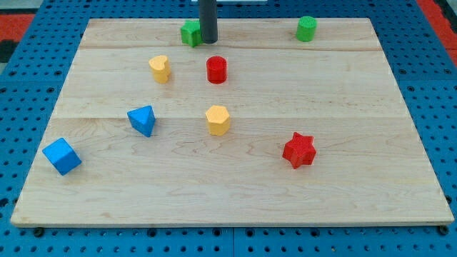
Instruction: Push green star towards top left of the board
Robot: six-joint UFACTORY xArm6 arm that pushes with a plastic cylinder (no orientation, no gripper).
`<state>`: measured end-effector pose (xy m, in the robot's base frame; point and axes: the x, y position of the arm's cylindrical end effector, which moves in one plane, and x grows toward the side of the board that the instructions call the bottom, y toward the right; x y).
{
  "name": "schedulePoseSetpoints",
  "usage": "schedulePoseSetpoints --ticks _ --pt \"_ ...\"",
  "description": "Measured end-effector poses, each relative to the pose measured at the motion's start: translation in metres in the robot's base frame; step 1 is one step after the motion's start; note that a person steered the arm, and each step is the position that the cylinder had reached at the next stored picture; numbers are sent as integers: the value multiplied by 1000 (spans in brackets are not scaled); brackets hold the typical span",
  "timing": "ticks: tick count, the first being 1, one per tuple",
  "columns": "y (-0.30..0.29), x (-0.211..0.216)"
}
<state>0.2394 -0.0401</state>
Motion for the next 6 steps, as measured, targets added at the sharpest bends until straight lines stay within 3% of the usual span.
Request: schedulePoseSetpoints --ticks 1,2,3,4,6 --pt "-27 -17" --pt "-93 -17" --pt "-116 -30" --pt "-79 -47" --pt "-156 -48"
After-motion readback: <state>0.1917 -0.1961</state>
